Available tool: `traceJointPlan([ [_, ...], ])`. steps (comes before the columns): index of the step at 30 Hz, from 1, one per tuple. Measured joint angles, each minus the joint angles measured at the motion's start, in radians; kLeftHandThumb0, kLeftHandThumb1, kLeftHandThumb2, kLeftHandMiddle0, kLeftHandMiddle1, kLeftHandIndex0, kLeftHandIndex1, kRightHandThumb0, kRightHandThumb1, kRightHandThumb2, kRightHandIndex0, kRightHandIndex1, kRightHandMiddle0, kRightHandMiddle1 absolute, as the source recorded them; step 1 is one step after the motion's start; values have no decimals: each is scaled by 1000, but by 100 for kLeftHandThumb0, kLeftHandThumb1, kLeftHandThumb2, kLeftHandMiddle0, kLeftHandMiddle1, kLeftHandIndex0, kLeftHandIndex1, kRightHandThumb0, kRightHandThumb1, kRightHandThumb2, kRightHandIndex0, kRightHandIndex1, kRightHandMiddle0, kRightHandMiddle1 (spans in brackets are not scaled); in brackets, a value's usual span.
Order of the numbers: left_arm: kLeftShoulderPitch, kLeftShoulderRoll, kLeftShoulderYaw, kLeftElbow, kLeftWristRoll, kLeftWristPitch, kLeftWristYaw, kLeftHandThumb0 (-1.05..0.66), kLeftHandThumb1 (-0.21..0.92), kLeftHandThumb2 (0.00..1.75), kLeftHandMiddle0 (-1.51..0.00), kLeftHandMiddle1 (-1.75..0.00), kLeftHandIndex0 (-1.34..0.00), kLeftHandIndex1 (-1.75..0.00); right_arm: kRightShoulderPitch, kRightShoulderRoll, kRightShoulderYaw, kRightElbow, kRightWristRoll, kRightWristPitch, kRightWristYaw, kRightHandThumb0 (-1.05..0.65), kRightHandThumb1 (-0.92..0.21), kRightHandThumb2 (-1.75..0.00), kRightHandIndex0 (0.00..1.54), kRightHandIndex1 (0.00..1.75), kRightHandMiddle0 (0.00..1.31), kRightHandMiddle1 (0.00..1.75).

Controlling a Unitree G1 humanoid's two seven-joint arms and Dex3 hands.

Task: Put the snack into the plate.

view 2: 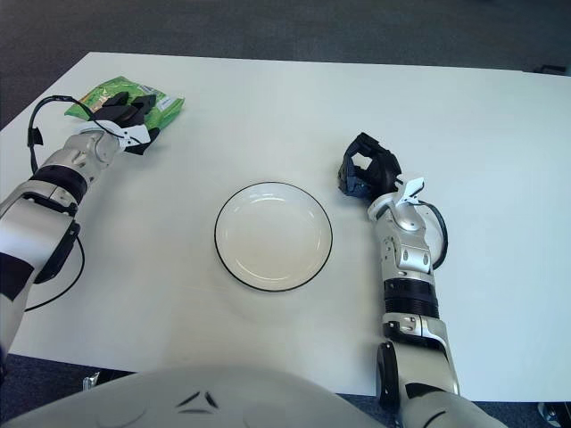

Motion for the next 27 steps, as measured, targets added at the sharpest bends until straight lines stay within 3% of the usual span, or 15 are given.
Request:
traceJointPlan([
  [11,24,7,137,-8,-186,-63,-145,-90,92,116,-18,-13,0,-63,9,-3,11,-16,-22,9,-1,-48,-33,-130,132,175,60,175],
  [19,96,57,150,-115,-227,-203,-219,-92,92,116,-23,-19,0,-69,8,-6,11,-16,-22,10,9,-47,-34,-129,132,175,60,175],
  [22,172,84,155,-233,-233,-249,-228,-92,92,115,-19,-42,0,-76,4,-8,11,-16,-22,13,12,-47,-34,-129,132,175,59,175],
  [24,220,95,160,-315,-234,-255,-228,-91,92,113,-21,-75,0,-91,3,-10,11,-16,-22,14,11,-47,-35,-128,131,175,59,175],
  [27,287,107,173,-444,-233,-243,-226,-90,92,110,-27,-109,0,-111,0,-12,11,-15,-24,17,11,-47,-35,-128,131,175,59,175],
])
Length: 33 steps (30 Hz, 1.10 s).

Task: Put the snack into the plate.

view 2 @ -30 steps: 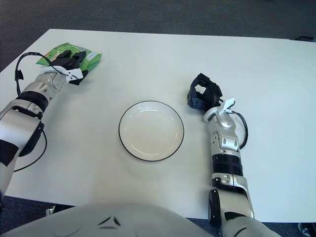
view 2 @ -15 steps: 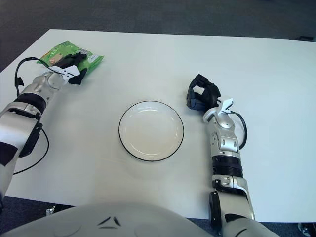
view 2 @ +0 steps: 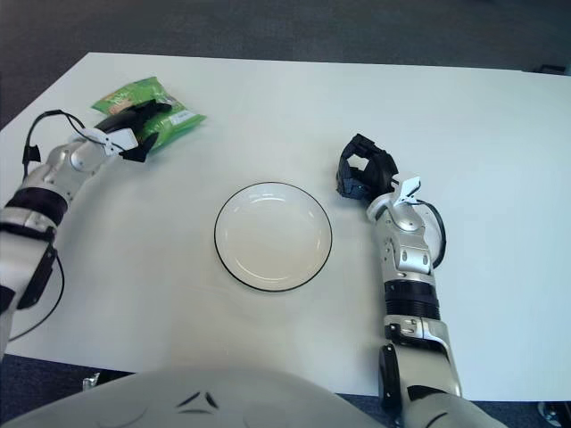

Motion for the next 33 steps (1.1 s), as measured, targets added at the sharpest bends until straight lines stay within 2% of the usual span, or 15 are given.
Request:
traceJointPlan([
  [3,59,10,16,-128,0,34,-1,-90,92,106,-29,-120,0,-120,-5,-1,1,0,-1,-2,0,-47,-35,-128,132,175,59,175],
  [5,93,13,29,-206,0,63,-3,-90,92,102,-29,-121,0,-123,-7,-2,2,0,-1,-2,0,-47,-35,-128,132,175,59,175],
  [10,187,13,61,-415,0,159,-28,-84,92,87,-26,-112,0,-126,-9,-3,4,1,-1,-2,0,-47,-34,-129,131,175,59,175],
  [17,311,13,90,-703,1,315,-99,-80,92,79,-22,-101,0,-125,-16,-6,10,13,-3,-1,0,-47,-34,-129,131,175,59,175],
  [21,374,17,108,-853,2,374,-144,-80,92,76,-22,-99,0,-126,-20,-8,15,36,-8,0,0,-47,-34,-129,131,175,59,175],
  [27,418,36,133,-966,2,386,-179,-81,92,71,-23,-94,0,-125,-24,-9,15,49,-9,-2,1,-47,-34,-129,132,175,60,175],
  [33,427,61,142,-1005,18,386,-191,-84,92,69,-22,-90,0,-125,-26,-9,15,58,-9,-13,3,-48,-34,-130,132,175,60,175],
])
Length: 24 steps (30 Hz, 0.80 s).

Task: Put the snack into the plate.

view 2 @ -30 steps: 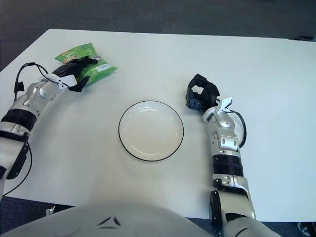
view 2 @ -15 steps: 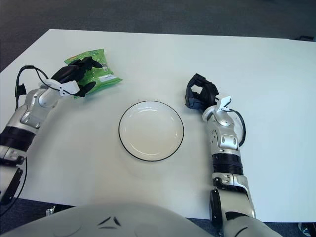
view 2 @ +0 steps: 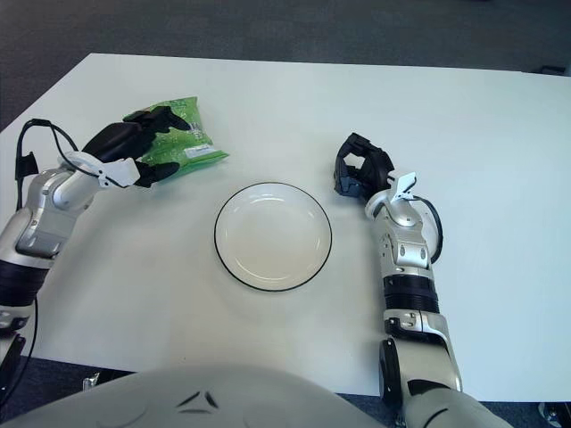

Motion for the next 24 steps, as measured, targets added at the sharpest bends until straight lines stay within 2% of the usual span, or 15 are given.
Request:
traceJointPlan([
  [4,-7,11,2,-4,8,-4,-12,-83,92,67,-18,-86,0,-123,-3,0,1,4,0,-3,0,-48,-34,-130,133,175,60,175],
  [9,-67,35,2,43,8,-42,-28,-79,92,67,-16,-83,0,-119,-5,0,1,6,0,-3,0,-47,-34,-129,133,175,60,175],
  [12,-134,46,2,109,17,-85,-22,-74,92,68,-14,-80,0,-116,-7,0,2,6,-1,-3,-1,-47,-34,-129,133,175,60,175],
  [19,-293,54,-16,287,117,-187,89,-64,92,73,-9,-74,0,-107,-9,0,9,1,-4,-5,-2,-47,-34,-129,133,175,60,175],
  [24,-395,63,-56,423,164,-297,155,-56,81,80,-8,-69,0,-105,-8,0,15,-1,-9,-13,-2,-47,-34,-129,133,175,60,175],
])
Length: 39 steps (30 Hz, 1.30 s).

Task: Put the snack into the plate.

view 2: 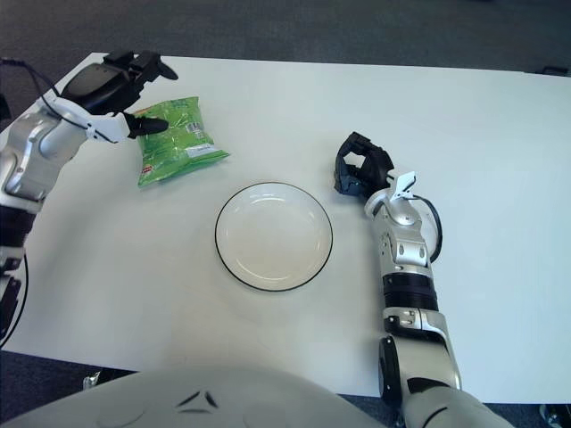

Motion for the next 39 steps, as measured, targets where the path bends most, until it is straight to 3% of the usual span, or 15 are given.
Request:
traceJointPlan([
  [10,-35,3,-18,88,19,-72,41,-55,79,81,-8,-68,0,-105,0,0,4,-3,-11,-1,-6,-47,-34,-129,132,175,59,175],
  [38,-35,13,-19,79,18,-85,48,-55,78,82,-8,-68,0,-105,27,3,4,-61,-16,45,-12,-47,-35,-127,132,175,59,175],
  [39,-41,13,-26,88,23,-87,52,-57,59,98,-5,-61,0,-97,27,3,4,-62,-15,47,-12,-47,-35,-127,133,175,59,175],
])
